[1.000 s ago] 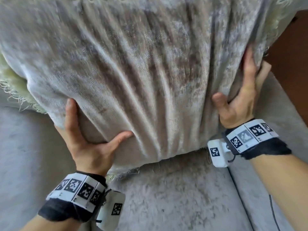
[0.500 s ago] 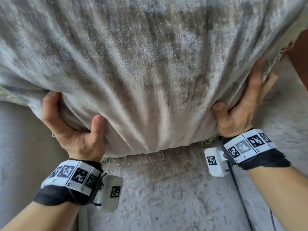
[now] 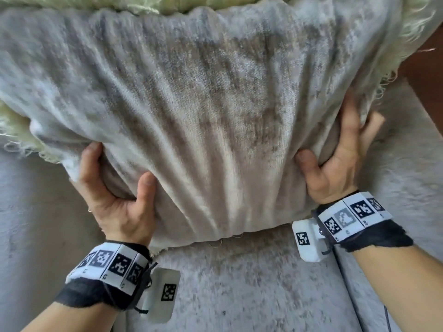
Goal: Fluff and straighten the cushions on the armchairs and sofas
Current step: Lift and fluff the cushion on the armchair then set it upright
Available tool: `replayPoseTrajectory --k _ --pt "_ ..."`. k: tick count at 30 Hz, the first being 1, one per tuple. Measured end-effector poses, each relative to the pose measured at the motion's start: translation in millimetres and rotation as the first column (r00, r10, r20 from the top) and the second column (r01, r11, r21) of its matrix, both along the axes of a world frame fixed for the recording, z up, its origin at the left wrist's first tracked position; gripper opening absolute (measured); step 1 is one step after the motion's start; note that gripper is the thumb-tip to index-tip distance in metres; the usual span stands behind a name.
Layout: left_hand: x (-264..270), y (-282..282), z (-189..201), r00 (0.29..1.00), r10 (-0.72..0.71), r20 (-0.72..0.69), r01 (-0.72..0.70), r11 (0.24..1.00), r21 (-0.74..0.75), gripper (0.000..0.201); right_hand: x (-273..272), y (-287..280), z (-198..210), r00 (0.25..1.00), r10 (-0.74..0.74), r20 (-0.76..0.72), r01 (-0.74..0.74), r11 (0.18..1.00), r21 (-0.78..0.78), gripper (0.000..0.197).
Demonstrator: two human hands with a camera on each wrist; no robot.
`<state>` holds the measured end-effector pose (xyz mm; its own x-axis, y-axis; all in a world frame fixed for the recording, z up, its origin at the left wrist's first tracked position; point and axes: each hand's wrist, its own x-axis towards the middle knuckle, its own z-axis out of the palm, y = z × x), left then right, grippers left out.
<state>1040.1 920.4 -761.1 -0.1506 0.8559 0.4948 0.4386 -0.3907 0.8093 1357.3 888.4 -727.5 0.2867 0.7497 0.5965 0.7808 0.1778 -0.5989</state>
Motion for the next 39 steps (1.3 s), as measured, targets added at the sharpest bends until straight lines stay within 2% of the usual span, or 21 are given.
replayPoseTrajectory --k 3,5,7,11,13,16,18,20,23,25,27,31,34,39 --pt "1.4 -2.1 -4.9 1.000 0.012 -0.009 -0.013 0.998 -0.067 0.082 2.9 -4.2 -5.0 1.000 0.006 -0.008 -0.007 0.999 -0.053 0.104" --pt "2.9 -3.3 -2.6 1.000 -0.002 0.009 0.003 0.998 -0.060 0.077 4.0 -6.0 -4.9 1.000 0.021 -0.010 -0.022 0.997 -0.075 0.105" --pt "5.9 -3.4 2.9 0.999 0.046 0.024 -0.045 0.998 -0.050 0.069 2.6 -10.8 0.1 1.000 0.011 -0.028 -0.013 0.996 -0.087 0.104" --pt "9.3 -3.6 23.2 0.978 0.208 0.009 -0.207 0.976 -0.073 0.041 -2.0 -30.6 12.4 0.996 -0.078 -0.042 0.072 0.989 -0.127 0.087" --pt "12.2 -5.1 41.5 0.974 0.226 -0.009 -0.226 0.968 -0.107 0.037 -4.7 -38.8 25.6 0.995 -0.101 0.001 0.100 0.983 -0.152 0.080" --pt "21.1 -13.2 80.4 0.992 0.122 -0.026 -0.123 0.990 -0.067 0.038 -10.6 -54.0 61.0 0.994 -0.109 0.033 0.114 0.952 -0.286 0.071" --pt "32.3 -20.8 112.1 0.997 0.023 -0.075 -0.026 0.999 -0.038 0.040 -13.5 -67.3 91.3 0.995 -0.099 0.032 0.103 0.901 -0.421 0.070" --pt "47.3 -30.4 147.9 0.986 -0.107 -0.126 0.102 0.994 -0.050 0.031 -15.1 -82.8 125.5 0.995 -0.079 0.061 0.100 0.813 -0.574 0.071" --pt "74.1 -49.2 208.1 0.939 -0.293 -0.181 0.272 0.953 -0.132 0.020 -11.7 -112.5 182.5 0.979 -0.006 0.204 0.163 0.620 -0.768 0.068" --pt "92.3 -64.8 250.2 0.864 -0.435 -0.255 0.387 0.896 -0.217 0.026 -9.7 -139.8 222.4 0.966 0.038 0.257 0.199 0.527 -0.826 0.065" --pt "108.1 -80.8 284.9 0.742 -0.560 -0.367 0.485 0.828 -0.281 0.030 -7.5 -173.3 263.2 0.957 0.025 0.290 0.241 0.488 -0.839 0.064" --pt "138.9 -127.8 350.9 0.473 -0.715 -0.516 0.628 0.684 -0.372 0.037 -0.7 -256.9 343.0 0.943 -0.135 0.306 0.333 0.434 -0.837 0.064" --pt "163.5 -178.3 399.8 0.244 -0.775 -0.583 0.705 0.554 -0.442 0.037 4.2 -331.8 394.9 0.908 -0.256 0.331 0.410 0.385 -0.827 0.064" --pt "216.2 -257.0 466.0 -0.054 -0.755 -0.653 0.776 0.380 -0.503 0.034 18.7 -454.9 451.4 0.840 -0.407 0.359 0.484 0.263 -0.835 0.067"
